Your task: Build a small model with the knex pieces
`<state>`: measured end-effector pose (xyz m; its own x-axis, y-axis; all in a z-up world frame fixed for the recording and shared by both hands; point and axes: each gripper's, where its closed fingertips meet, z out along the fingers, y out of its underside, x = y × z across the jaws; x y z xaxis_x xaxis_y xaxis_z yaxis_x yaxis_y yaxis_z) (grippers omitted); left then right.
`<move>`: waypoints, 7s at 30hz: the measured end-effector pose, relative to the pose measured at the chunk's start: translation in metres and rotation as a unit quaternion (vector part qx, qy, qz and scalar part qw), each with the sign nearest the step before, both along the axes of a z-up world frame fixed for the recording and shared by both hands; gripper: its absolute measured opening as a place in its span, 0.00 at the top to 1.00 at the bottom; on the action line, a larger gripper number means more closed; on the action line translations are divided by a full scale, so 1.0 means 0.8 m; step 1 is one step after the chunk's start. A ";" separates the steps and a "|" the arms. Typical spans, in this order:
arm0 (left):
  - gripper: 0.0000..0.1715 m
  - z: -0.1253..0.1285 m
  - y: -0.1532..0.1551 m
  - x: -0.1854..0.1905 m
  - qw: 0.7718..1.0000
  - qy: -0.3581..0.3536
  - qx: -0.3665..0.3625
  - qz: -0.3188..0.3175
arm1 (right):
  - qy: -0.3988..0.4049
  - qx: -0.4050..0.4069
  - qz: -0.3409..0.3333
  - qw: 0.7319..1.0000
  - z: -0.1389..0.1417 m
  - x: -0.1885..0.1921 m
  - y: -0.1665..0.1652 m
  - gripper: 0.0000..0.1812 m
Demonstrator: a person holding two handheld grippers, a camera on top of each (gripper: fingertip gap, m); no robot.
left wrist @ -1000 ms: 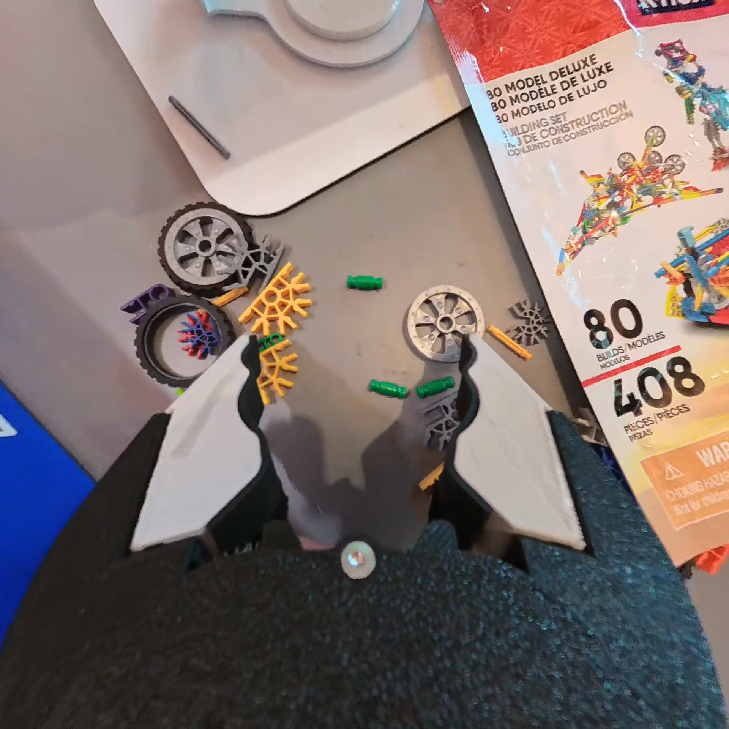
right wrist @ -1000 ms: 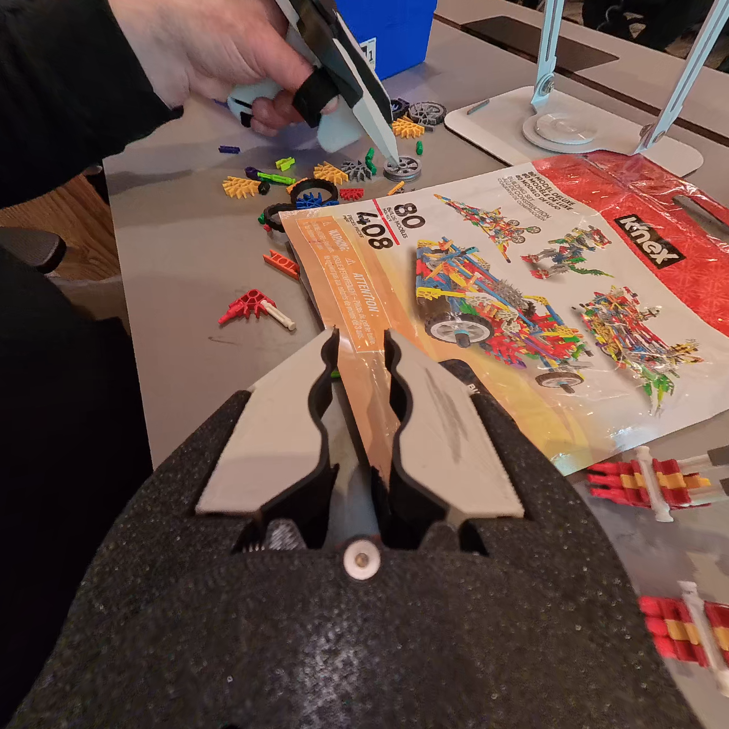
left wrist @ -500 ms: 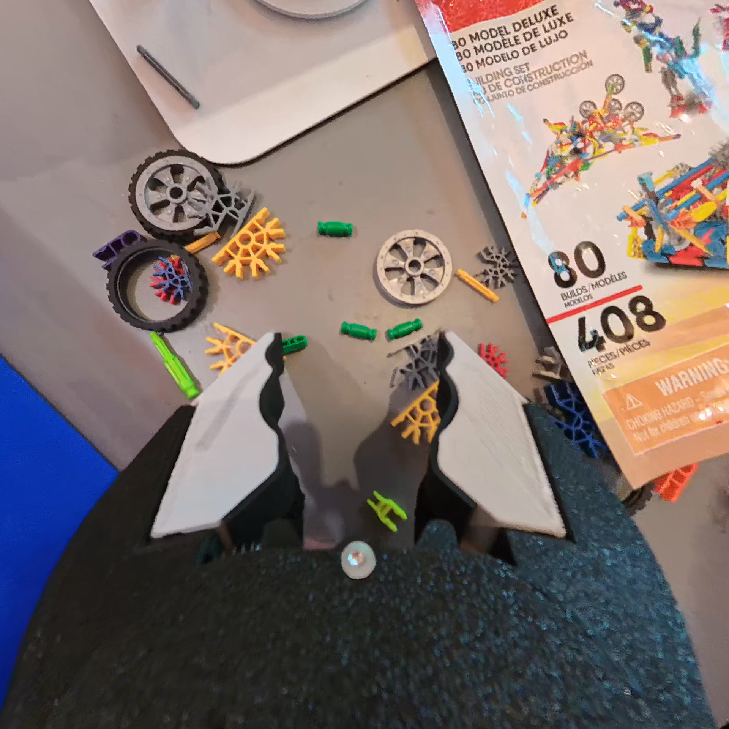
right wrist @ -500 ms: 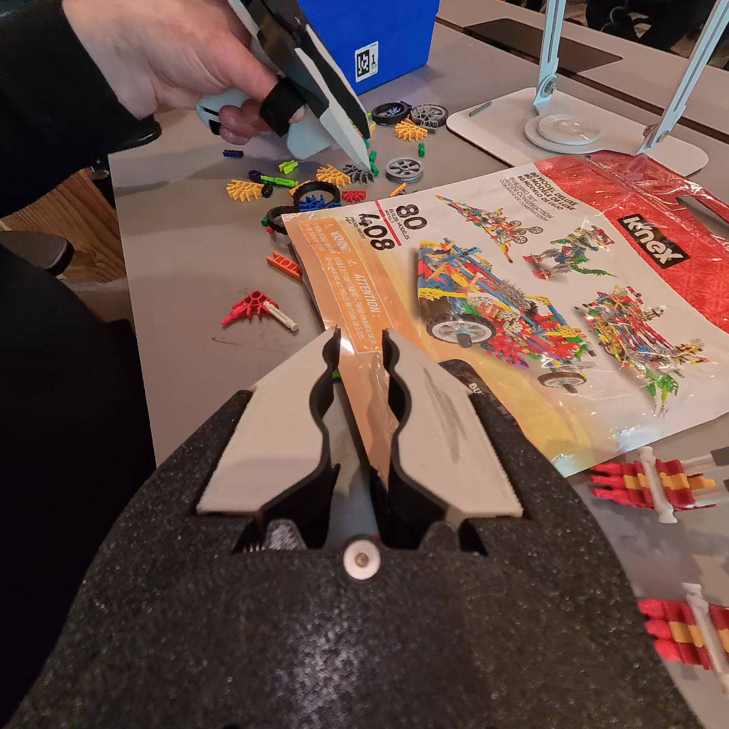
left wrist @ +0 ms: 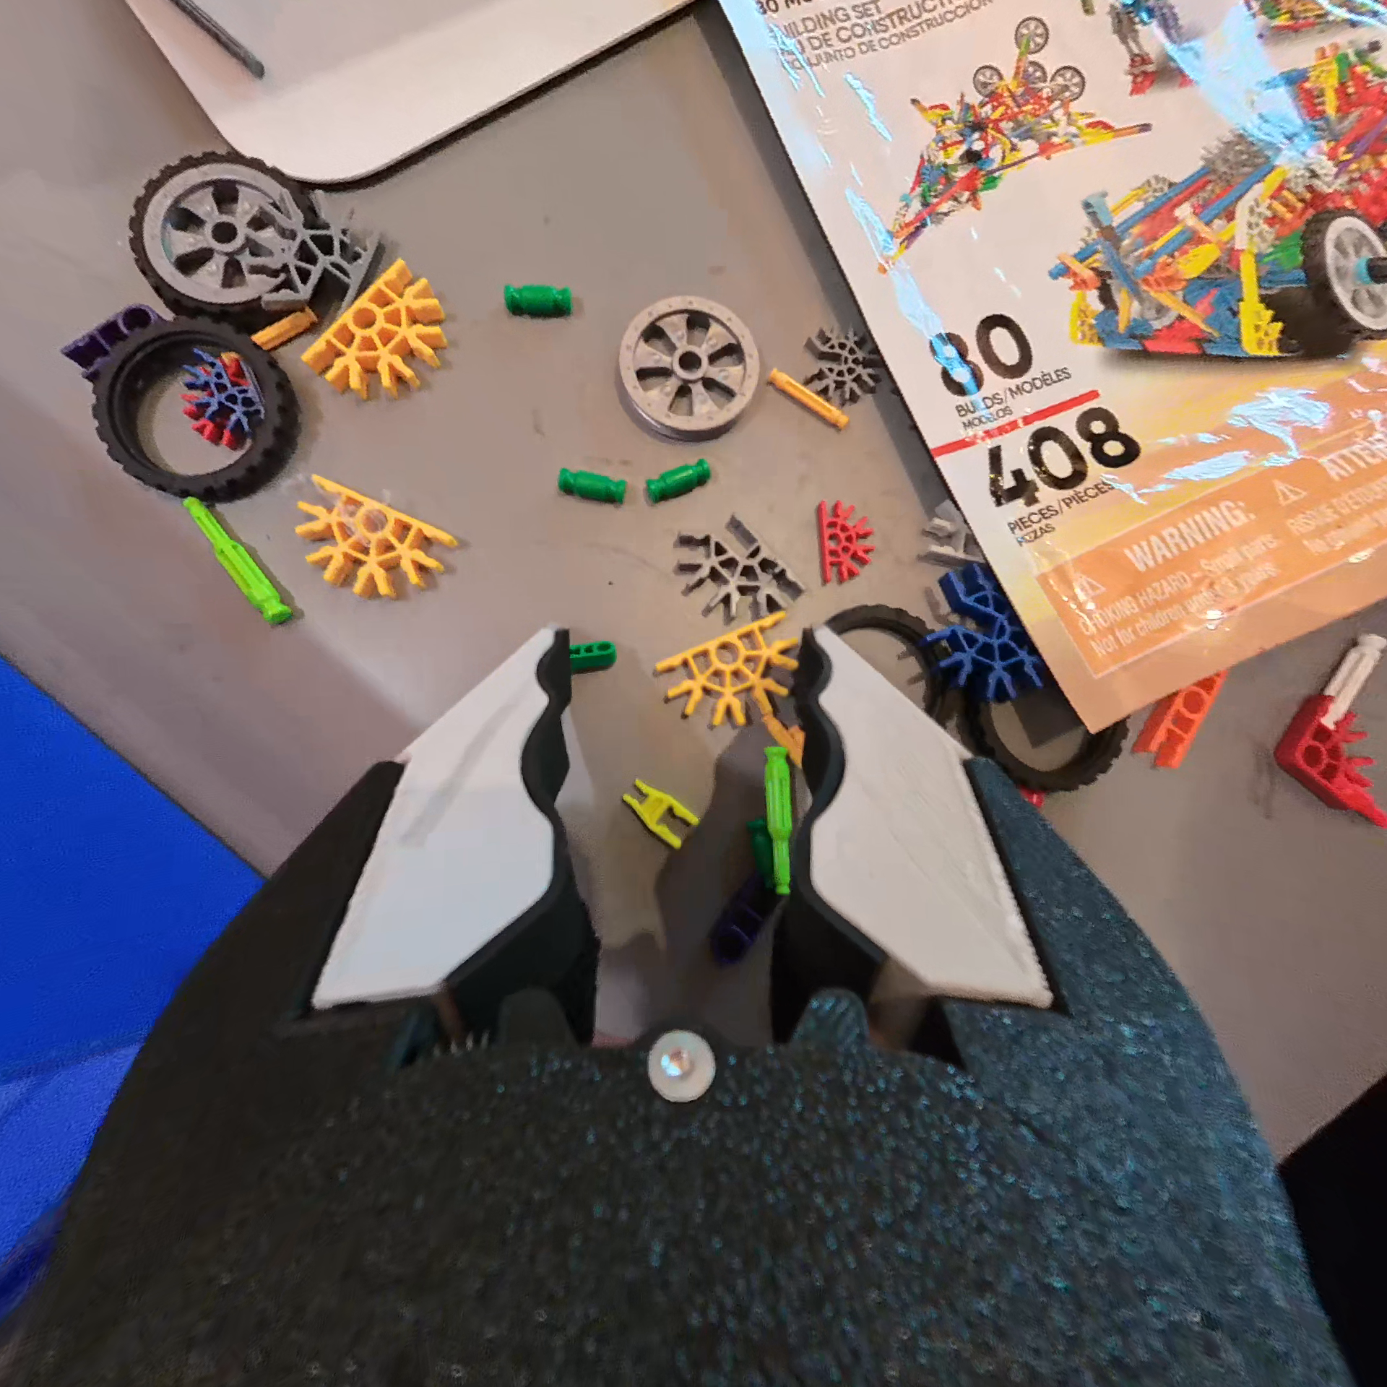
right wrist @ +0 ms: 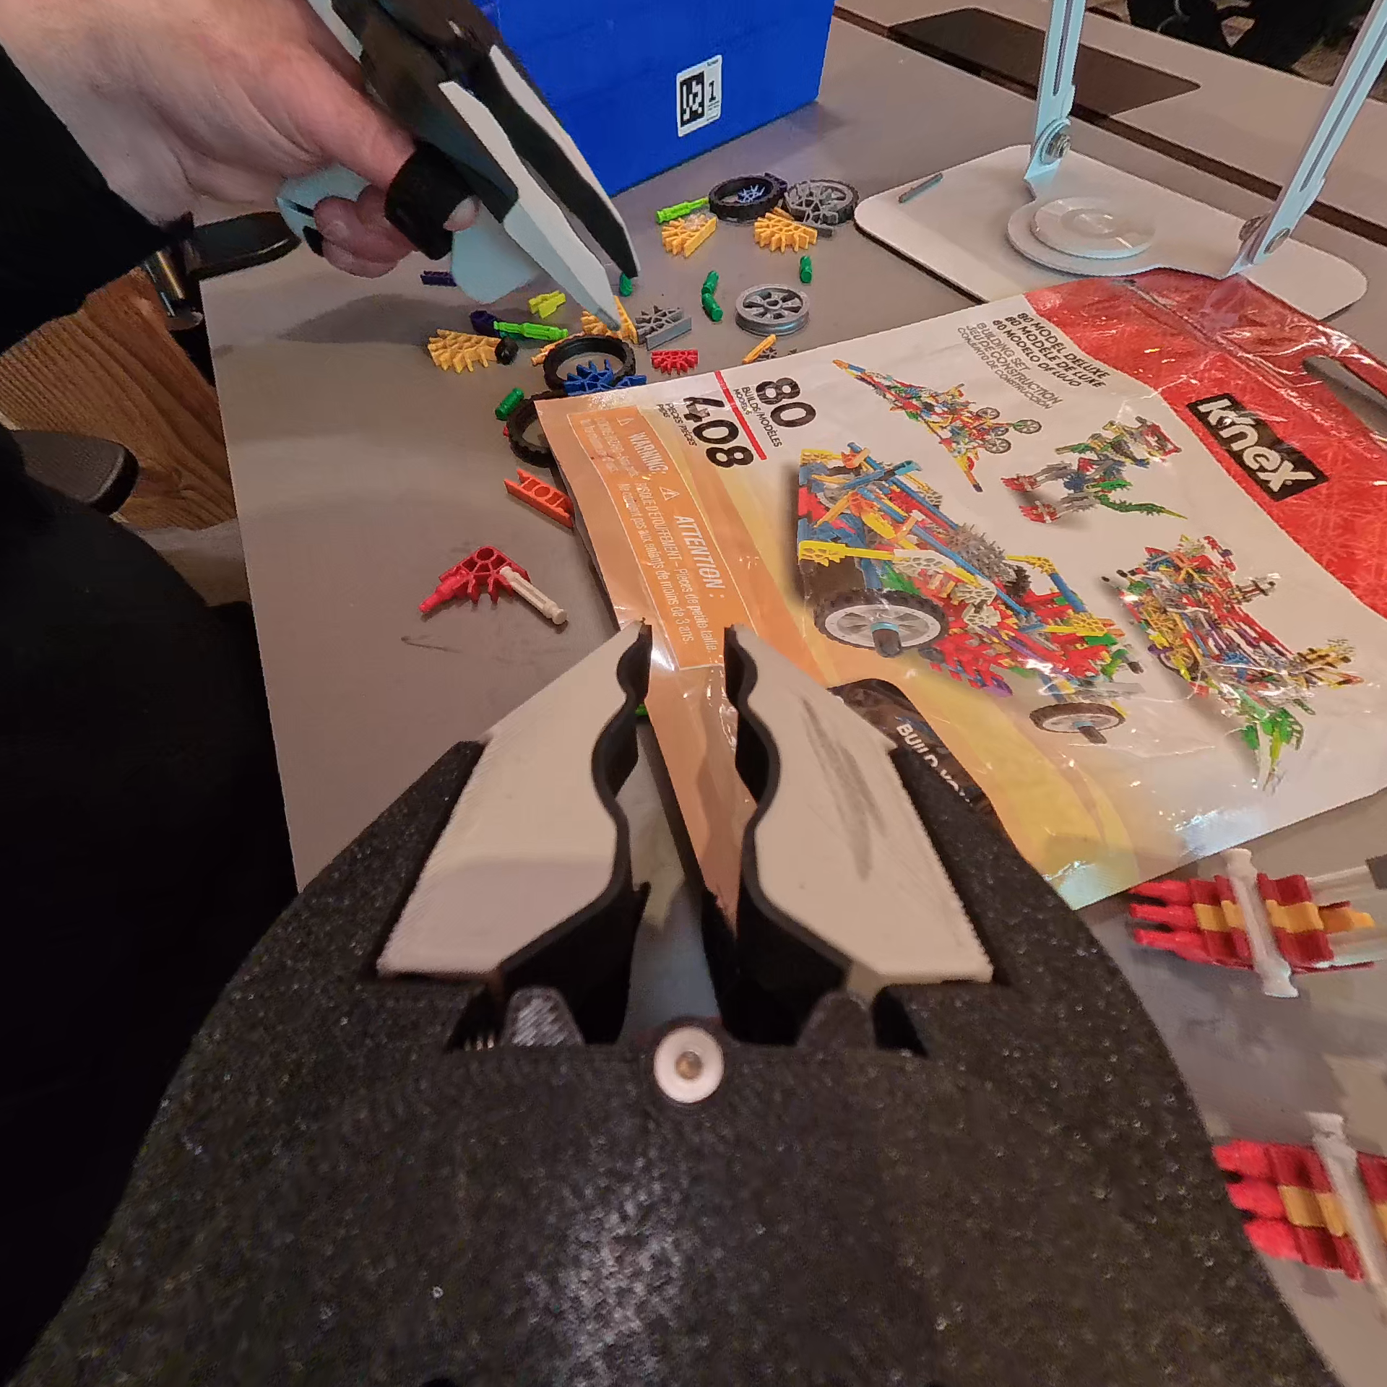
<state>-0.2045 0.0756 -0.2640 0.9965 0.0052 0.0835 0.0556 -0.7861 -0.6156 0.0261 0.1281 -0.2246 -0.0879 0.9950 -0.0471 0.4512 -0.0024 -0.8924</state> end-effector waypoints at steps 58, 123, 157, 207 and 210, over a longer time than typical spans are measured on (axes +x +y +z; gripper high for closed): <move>0.91 0.018 -0.085 -0.003 0.995 0.077 0.012 -0.066 | -0.009 -0.005 0.004 1.000 -0.003 -0.001 -0.002 0.91; 0.92 0.001 -0.105 0.117 0.981 0.018 0.032 -0.191 | 0.019 0.023 -0.012 0.999 0.007 0.002 0.000 0.91; 0.88 0.008 -0.146 0.042 0.989 0.056 0.094 -0.096 | -0.023 0.131 0.061 0.989 0.071 -0.181 -0.044 0.84; 0.90 0.003 -0.113 -0.339 0.900 0.203 -0.320 -0.217 | -0.034 0.064 0.106 0.992 0.027 -0.206 -0.062 0.86; 0.90 0.002 -0.109 -0.341 0.896 0.201 -0.326 -0.225 | -0.036 0.061 0.105 0.992 0.024 -0.207 -0.058 0.86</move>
<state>-0.4775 -0.0118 -0.2620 0.8585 -0.4880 -0.1577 -0.4807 -0.8728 0.0845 -0.1399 0.0813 -0.2055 -0.2952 0.9536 0.0598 0.4919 0.2053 -0.8461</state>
